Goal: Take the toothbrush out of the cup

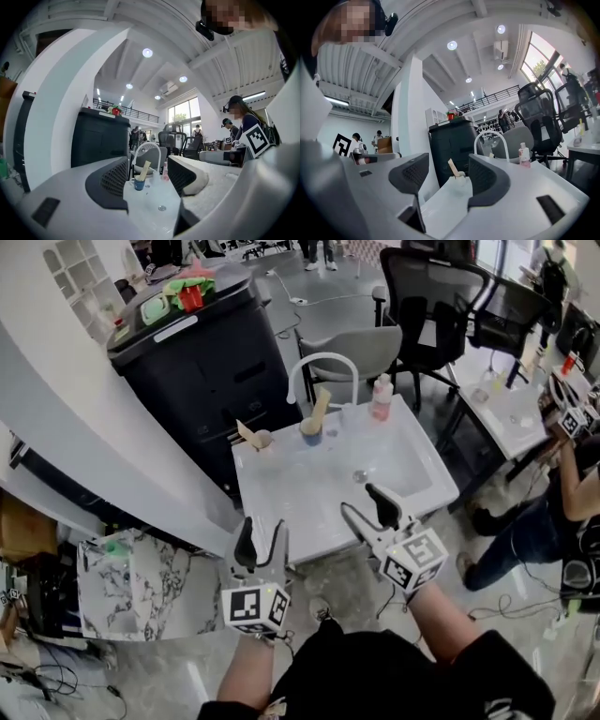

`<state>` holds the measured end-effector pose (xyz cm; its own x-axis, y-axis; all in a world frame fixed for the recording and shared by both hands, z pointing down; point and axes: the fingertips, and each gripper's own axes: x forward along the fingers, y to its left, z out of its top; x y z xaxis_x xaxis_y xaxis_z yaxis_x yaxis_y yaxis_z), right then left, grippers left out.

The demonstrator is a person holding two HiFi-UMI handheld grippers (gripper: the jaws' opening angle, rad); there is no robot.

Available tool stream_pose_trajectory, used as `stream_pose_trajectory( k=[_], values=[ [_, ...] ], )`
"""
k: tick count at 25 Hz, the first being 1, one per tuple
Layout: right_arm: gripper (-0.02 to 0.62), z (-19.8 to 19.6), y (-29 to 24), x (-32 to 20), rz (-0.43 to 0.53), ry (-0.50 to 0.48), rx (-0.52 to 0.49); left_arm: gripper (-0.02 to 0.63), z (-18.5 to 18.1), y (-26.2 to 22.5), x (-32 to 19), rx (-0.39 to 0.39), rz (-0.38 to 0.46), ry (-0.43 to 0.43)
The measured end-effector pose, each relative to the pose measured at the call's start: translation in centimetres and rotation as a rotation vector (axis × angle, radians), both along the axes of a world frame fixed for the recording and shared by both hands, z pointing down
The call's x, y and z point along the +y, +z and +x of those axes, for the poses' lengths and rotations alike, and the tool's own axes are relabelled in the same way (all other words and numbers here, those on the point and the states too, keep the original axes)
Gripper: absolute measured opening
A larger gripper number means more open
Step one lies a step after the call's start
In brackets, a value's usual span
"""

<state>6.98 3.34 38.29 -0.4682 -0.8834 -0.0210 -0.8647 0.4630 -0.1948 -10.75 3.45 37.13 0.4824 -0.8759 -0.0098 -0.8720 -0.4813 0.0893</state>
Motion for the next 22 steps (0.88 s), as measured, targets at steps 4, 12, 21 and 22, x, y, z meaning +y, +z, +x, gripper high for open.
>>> stream_pose_trajectory(
  k=[4, 12, 21, 22],
  values=[
    [0.261, -1.0, 0.0, -3.2, -0.009, 0.039, 0.001, 0.249, -1.1, 0.3, -3.8, 0.016, -0.010, 0.035],
    [0.259, -2.5, -0.1, -7.5, -0.010, 0.111, -0.005, 0.249, -3.1, 0.2, -8.7, 0.029, -0.017, 0.093],
    [0.259, -3.9, 0.3, -9.6, -0.023, 0.150, 0.006, 0.249, -4.7, 0.7, -10.9, 0.039, -0.017, 0.135],
    [0.259, -4.0, 0.3, -9.7, -0.024, 0.151, 0.008, 0.249, -4.9, 0.8, -11.0, 0.045, -0.021, 0.131]
  ],
)
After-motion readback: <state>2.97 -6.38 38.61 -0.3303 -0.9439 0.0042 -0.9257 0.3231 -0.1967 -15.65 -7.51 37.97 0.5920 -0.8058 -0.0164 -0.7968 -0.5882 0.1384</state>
